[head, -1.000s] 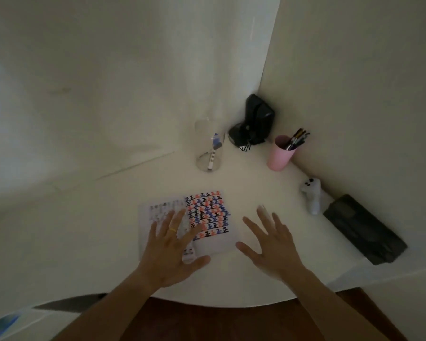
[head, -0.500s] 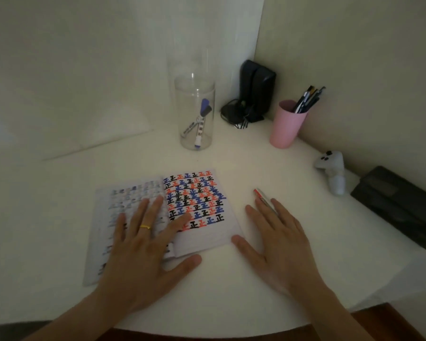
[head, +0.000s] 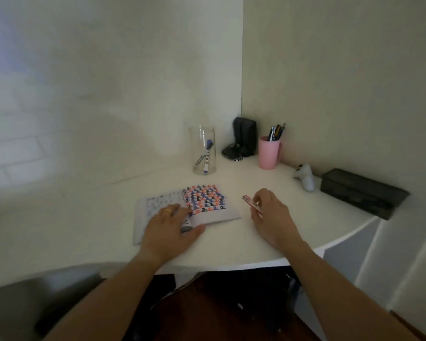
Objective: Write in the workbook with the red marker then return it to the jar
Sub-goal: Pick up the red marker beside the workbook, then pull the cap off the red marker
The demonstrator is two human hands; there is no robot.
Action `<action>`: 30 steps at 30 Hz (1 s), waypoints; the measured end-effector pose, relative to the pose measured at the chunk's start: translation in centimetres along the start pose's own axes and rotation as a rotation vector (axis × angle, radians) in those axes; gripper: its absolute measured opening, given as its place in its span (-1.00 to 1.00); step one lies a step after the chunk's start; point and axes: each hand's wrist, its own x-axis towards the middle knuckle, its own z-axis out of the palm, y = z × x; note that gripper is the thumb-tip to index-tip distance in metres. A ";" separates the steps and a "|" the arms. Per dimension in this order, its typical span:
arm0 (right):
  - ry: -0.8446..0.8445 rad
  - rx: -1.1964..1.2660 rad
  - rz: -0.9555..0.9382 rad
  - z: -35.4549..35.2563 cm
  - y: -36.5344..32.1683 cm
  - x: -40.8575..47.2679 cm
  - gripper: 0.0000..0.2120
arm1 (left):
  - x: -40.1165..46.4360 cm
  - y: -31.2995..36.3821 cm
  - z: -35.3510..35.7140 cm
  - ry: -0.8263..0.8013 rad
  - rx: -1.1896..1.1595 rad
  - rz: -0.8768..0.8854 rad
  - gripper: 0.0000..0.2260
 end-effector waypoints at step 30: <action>0.075 -0.064 -0.473 9.5 -6.1 11.3 -0.81 | 15.8 -5.5 -0.2 -0.111 -0.325 0.193 -0.64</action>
